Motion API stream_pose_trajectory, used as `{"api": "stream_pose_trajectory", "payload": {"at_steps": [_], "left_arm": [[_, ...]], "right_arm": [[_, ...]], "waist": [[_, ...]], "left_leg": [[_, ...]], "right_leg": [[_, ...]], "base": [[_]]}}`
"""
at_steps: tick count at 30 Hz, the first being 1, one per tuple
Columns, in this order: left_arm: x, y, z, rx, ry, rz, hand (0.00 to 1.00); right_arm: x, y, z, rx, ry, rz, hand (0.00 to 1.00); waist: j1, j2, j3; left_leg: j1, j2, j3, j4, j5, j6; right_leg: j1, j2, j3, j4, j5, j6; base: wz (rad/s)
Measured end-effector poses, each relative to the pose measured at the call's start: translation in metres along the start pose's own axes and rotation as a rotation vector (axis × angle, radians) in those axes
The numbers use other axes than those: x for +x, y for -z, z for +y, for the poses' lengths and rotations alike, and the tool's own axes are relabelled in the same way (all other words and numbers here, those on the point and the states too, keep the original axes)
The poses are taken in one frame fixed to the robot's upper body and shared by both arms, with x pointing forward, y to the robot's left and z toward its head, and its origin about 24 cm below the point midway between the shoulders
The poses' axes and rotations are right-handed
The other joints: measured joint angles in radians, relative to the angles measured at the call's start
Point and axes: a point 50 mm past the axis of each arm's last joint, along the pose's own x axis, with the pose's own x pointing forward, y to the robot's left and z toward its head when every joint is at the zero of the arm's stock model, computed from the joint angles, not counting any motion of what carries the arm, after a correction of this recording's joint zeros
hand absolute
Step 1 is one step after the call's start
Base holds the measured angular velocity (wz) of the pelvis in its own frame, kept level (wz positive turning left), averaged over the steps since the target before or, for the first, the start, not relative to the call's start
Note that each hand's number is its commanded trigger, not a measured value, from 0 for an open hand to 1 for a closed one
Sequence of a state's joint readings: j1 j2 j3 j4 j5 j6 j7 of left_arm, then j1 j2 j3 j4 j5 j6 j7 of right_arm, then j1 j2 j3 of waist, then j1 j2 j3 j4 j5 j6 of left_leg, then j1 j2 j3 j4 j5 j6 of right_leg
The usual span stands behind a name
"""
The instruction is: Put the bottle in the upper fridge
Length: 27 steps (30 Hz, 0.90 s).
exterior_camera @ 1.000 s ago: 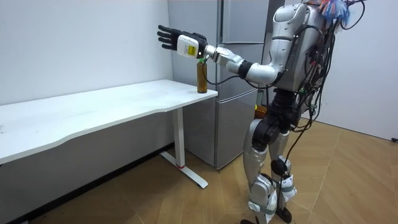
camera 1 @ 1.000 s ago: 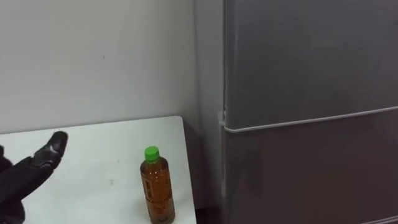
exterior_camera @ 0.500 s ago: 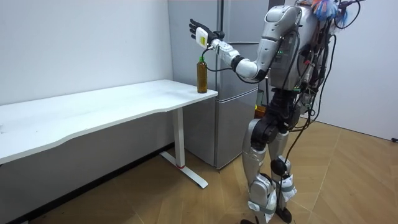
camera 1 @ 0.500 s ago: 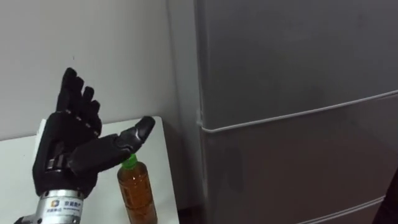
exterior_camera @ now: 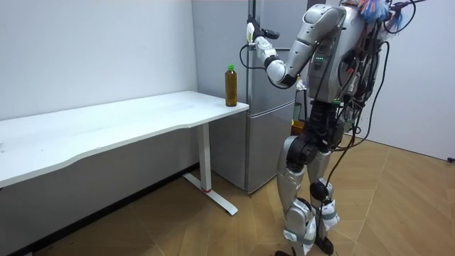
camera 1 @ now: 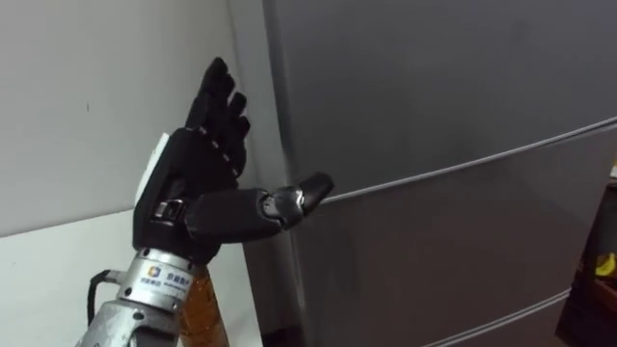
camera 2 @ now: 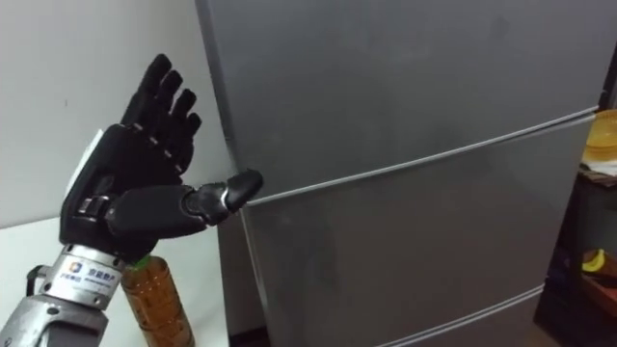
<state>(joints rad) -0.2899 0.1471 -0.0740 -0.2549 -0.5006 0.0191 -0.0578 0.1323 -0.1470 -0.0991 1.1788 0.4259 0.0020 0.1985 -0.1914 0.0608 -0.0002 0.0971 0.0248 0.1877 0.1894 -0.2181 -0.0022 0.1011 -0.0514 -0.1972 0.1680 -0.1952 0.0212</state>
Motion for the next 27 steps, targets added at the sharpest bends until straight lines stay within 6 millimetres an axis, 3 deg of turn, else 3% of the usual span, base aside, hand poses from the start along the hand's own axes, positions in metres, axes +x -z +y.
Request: {"api": "stream_pose_trajectory", "payload": {"at_steps": [5, 12, 13, 15, 17, 19, 27], "left_arm": [[0.000, 0.003, -0.003, -0.024, 0.025, 0.023, 0.00], [0.001, 0.005, -0.008, -0.029, 0.062, 0.037, 0.00], [0.001, 0.005, -0.008, -0.029, 0.063, 0.037, 0.22], [0.001, 0.005, -0.008, -0.029, 0.063, 0.037, 0.52], [0.001, 0.005, -0.008, -0.030, 0.063, 0.037, 0.71], [0.001, 0.004, -0.006, -0.028, 0.047, 0.034, 1.00], [0.000, 0.001, -0.004, -0.069, 0.044, 0.012, 1.00]], "right_arm": [[0.000, -0.005, -0.001, -0.019, 0.008, -0.006, 0.00], [0.002, -0.008, 0.001, -0.044, 0.004, 0.005, 0.00], [0.003, -0.009, 0.002, -0.047, 0.002, 0.006, 0.00], [0.003, -0.010, 0.003, -0.051, -0.001, 0.009, 0.00], [0.003, -0.010, 0.003, -0.049, -0.001, 0.010, 0.00], [0.004, -0.010, 0.004, -0.054, -0.003, 0.010, 0.00], [0.005, -0.011, 0.007, -0.074, -0.011, 0.016, 0.00]], "waist": [[-0.002, 0.013, 0.0080], [-0.010, 0.015, 0.0075], [-0.016, 0.015, 0.0075], [-0.022, 0.015, 0.0077], [-0.022, 0.015, 0.0080], [-0.022, 0.012, 0.0101], [-0.014, 0.005, 0.0133]], "left_leg": [[-0.002, 0.000, 0.000, 0.000, 0.000, 0.000], [-0.007, 0.000, 0.000, 0.000, 0.000, 0.000], [-0.008, 0.000, 0.000, 0.000, 0.000, 0.000], [-0.008, 0.000, 0.000, 0.000, 0.000, 0.000], [-0.008, 0.000, -0.001, 0.000, 0.000, 0.000], [-0.010, 0.000, -0.002, 0.000, 0.000, 0.000], [-0.019, -0.002, -0.011, -0.001, 0.000, 0.000]], "right_leg": [[-0.001, 0.000, 0.000, -0.002, 0.000, 0.000], [-0.005, 0.000, -0.001, -0.002, 0.000, 0.000], [-0.005, 0.000, -0.001, -0.003, 0.000, 0.000], [-0.005, 0.000, -0.002, -0.004, 0.000, 0.000], [-0.005, 0.000, -0.002, -0.004, 0.000, 0.000], [-0.005, 0.000, -0.002, -0.006, 0.000, 0.000], [-0.001, 0.000, -0.010, -0.017, 0.003, 0.002]], "base": [[0.00], [0.00], [0.00], [0.00], [0.00], [0.02], [0.05]]}}
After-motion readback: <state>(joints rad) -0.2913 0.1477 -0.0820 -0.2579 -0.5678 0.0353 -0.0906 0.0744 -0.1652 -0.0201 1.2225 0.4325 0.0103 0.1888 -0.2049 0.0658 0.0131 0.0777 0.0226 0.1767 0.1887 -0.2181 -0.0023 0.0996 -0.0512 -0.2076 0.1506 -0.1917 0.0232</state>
